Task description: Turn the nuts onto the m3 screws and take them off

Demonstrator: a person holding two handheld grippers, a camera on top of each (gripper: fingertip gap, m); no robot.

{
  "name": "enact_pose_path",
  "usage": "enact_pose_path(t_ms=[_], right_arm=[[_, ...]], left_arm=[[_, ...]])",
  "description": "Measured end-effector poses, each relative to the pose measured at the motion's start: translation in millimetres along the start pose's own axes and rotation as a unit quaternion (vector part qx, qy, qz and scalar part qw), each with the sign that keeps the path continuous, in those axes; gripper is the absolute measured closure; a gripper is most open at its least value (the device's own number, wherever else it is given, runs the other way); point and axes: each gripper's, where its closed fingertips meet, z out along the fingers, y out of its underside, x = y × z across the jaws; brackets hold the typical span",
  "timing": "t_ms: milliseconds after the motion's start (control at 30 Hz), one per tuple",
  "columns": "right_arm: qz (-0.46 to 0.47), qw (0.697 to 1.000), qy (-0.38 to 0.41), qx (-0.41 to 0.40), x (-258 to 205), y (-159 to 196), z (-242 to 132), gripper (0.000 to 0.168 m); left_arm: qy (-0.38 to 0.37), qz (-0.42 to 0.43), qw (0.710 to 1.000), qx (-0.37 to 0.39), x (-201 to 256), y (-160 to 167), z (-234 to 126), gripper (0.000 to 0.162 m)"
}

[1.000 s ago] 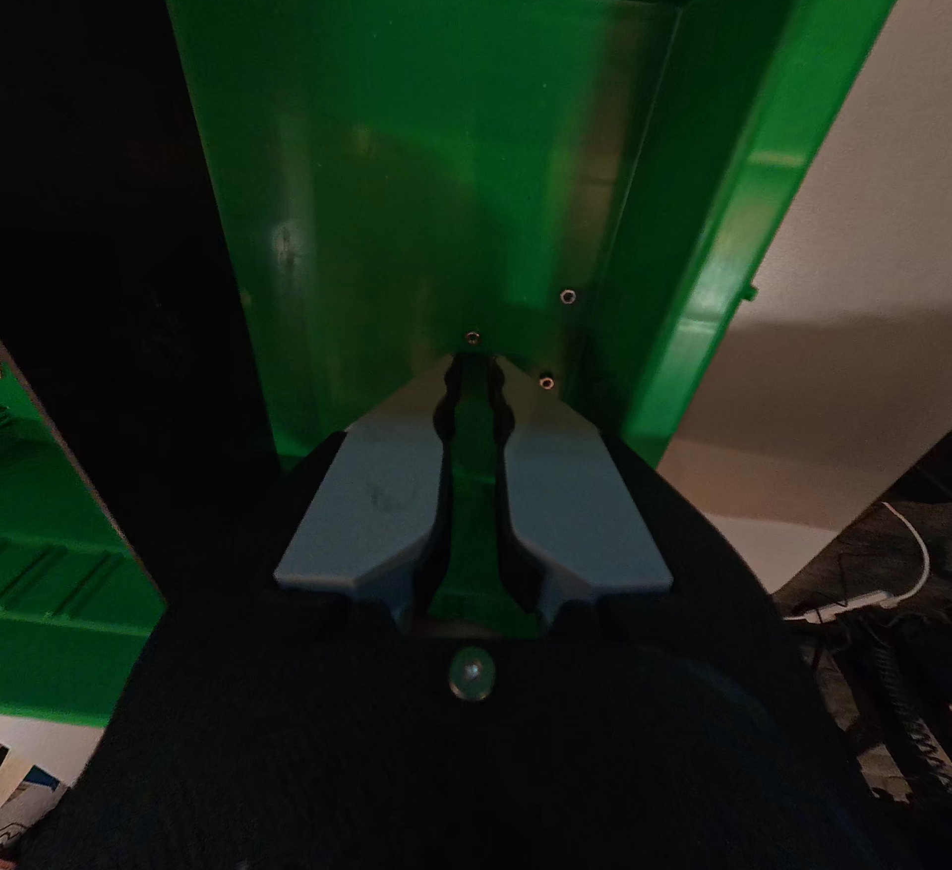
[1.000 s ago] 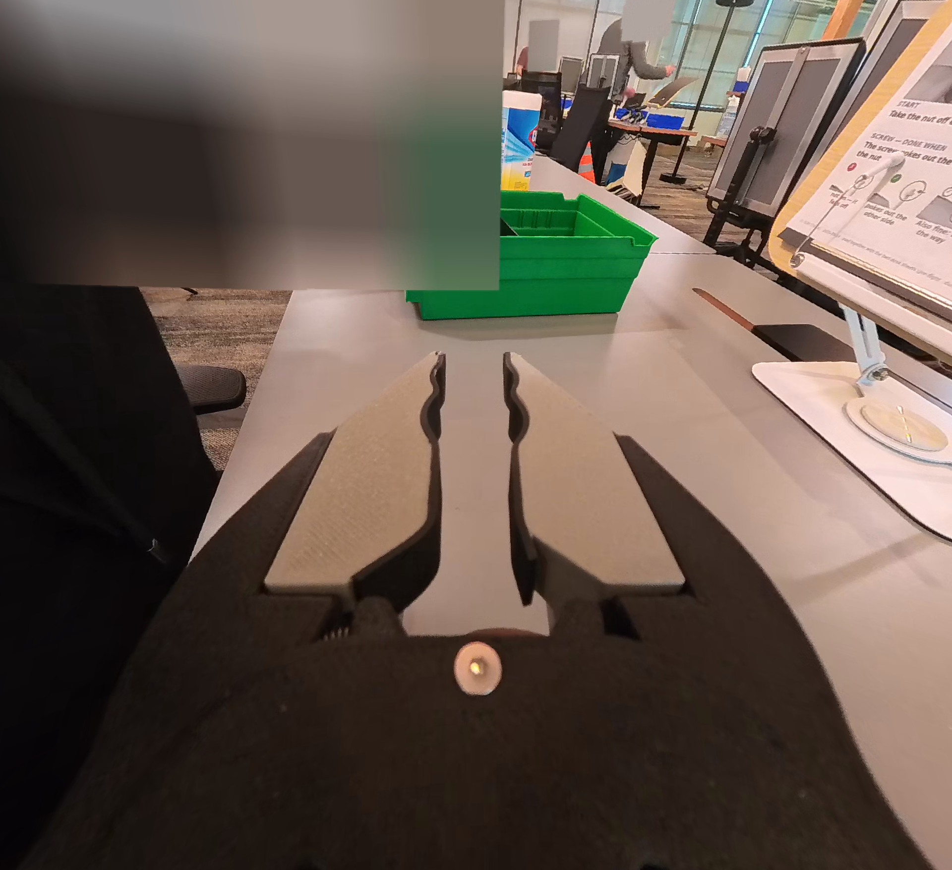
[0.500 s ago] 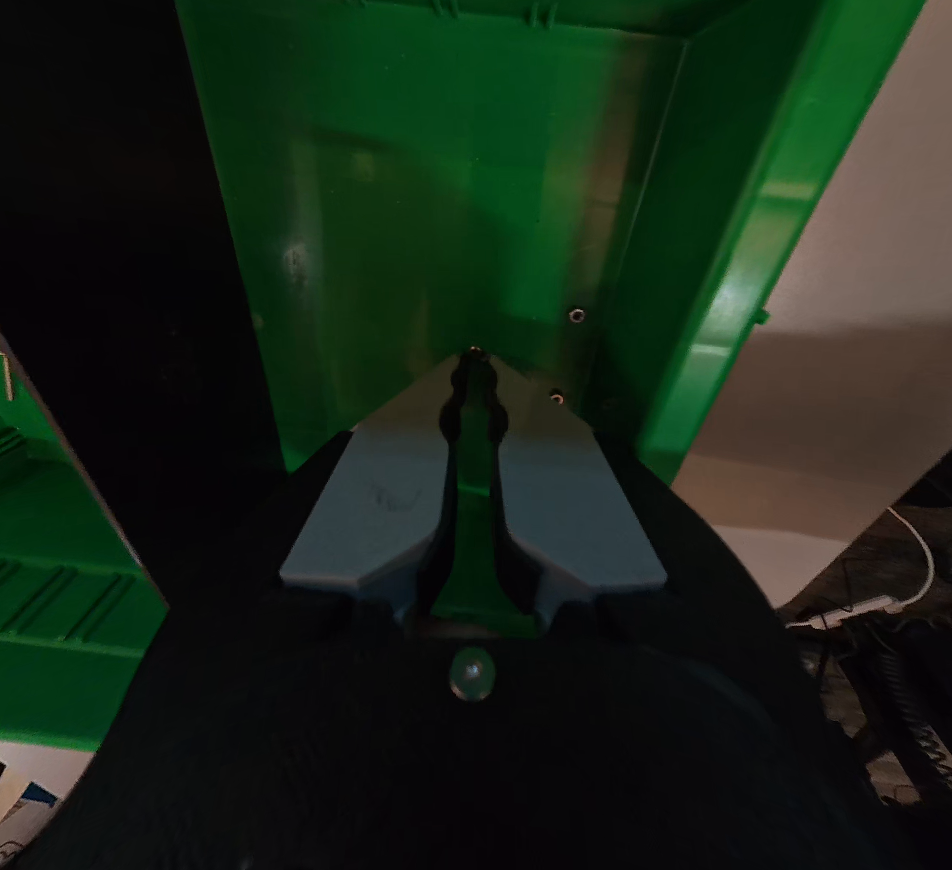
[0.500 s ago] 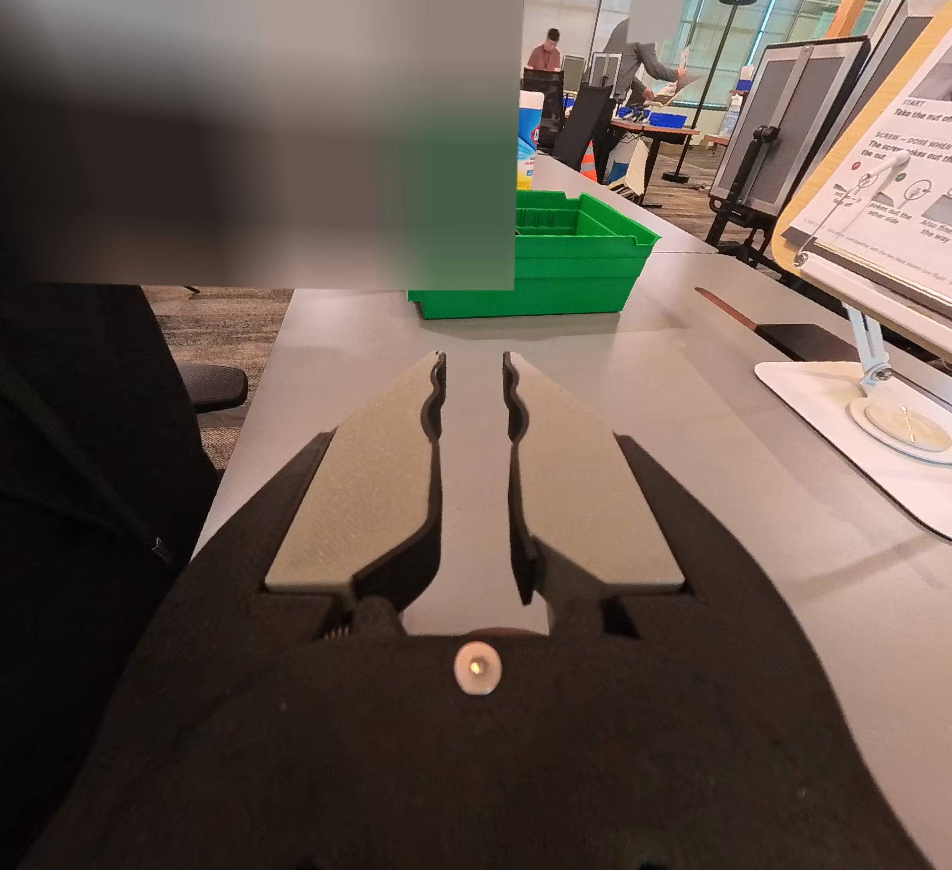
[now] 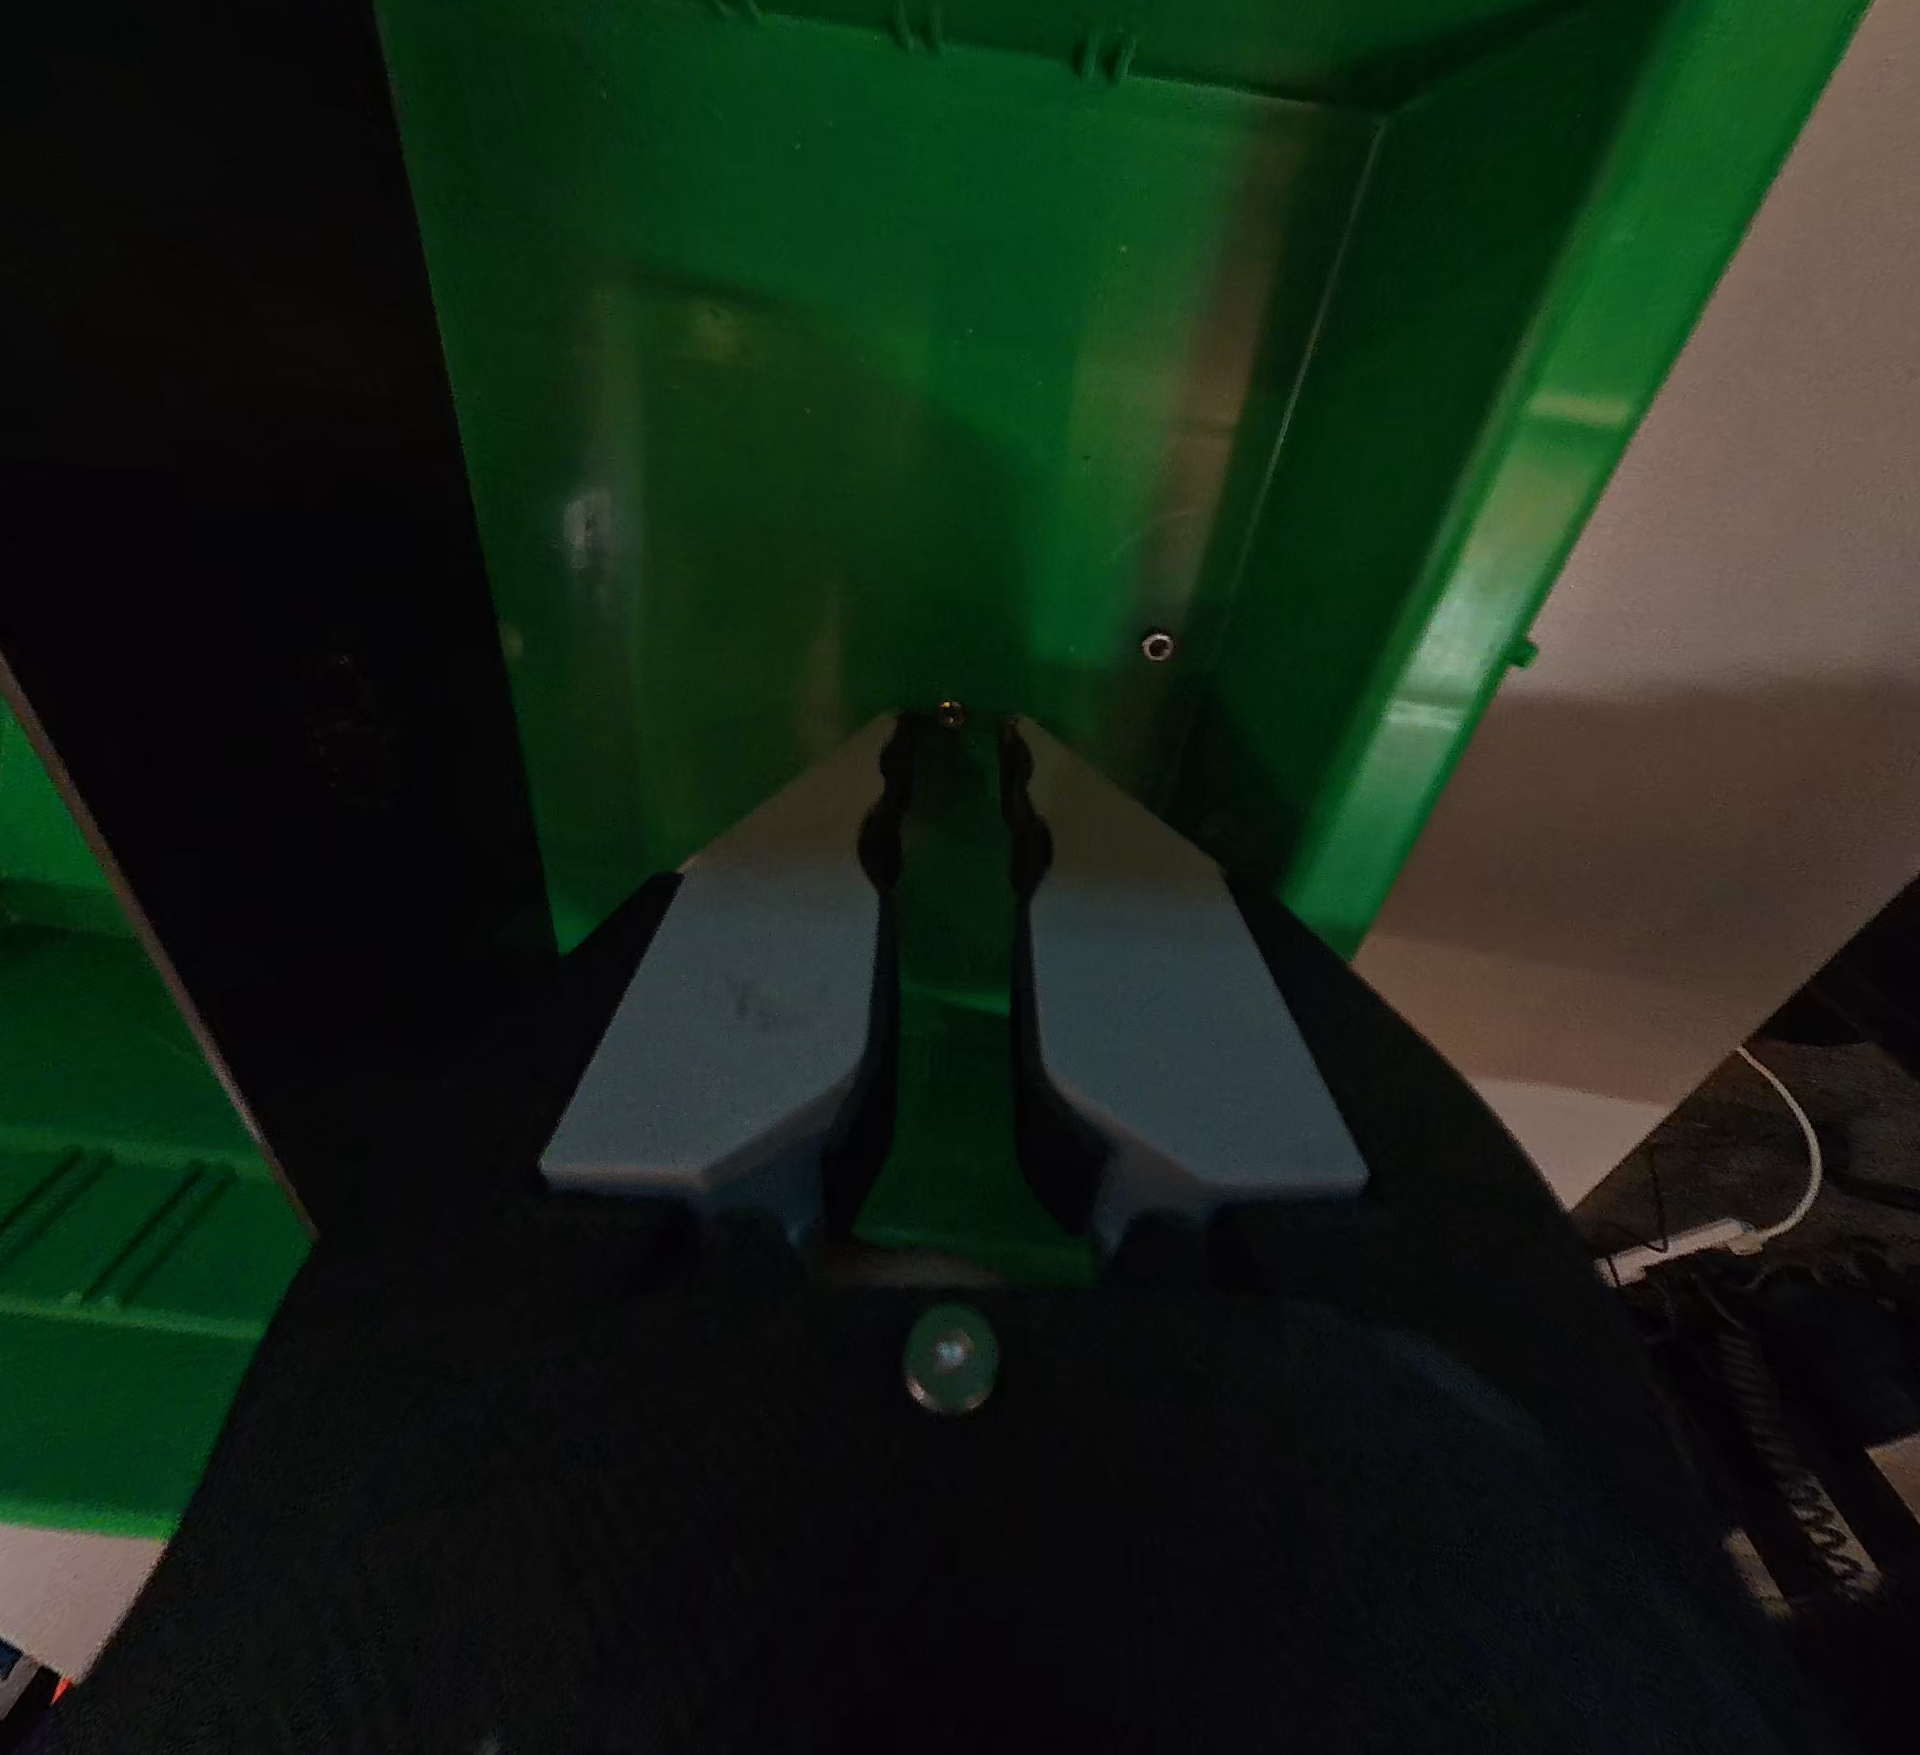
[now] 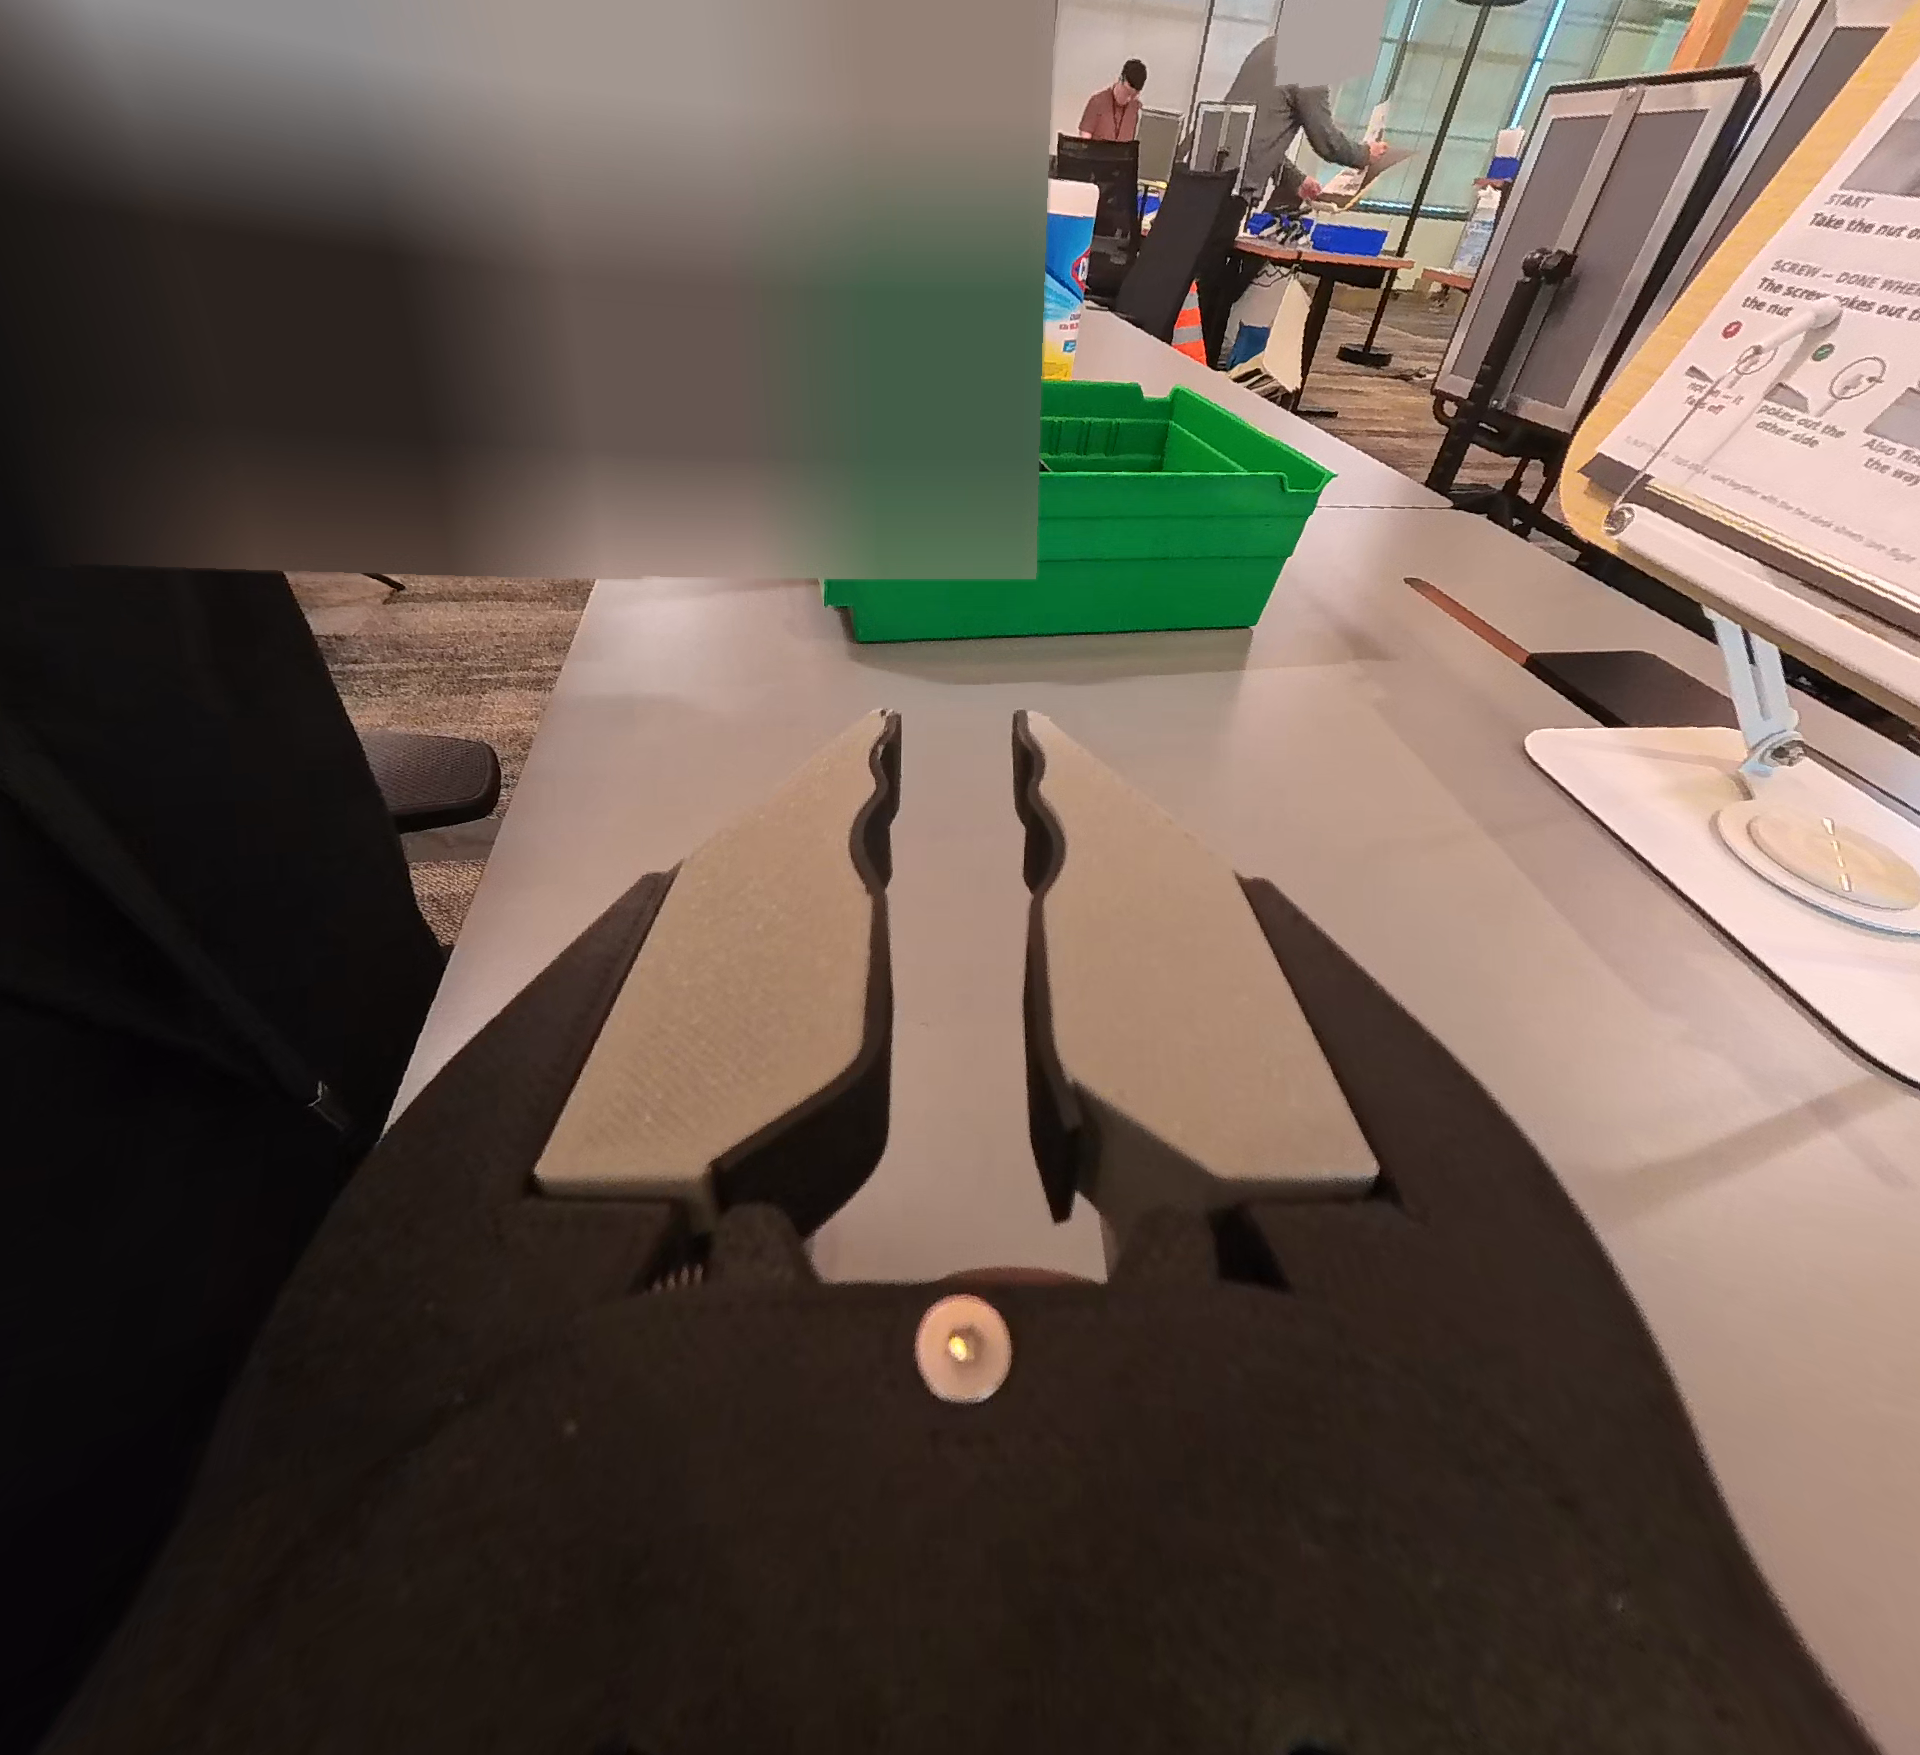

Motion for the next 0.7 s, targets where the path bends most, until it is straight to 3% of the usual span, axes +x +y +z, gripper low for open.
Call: enact_pose_path(t_ms=[267, 700], right_arm=[[-0.002, 1.000, -0.002, 0.001, -1.3, -0.8, -0.4, 0.151], [-0.004, 1.000, -0.003, 0.002, -2.5, -1.8, -0.6, 0.151]], left_arm=[[-0.014, 0.006, 1.000, -0.002, -4.4, -2.6, 0.6, 0.158], [-0.019, 0.003, 1.000, 0.011, -2.0, -2.4, 0.8, 0.158]])
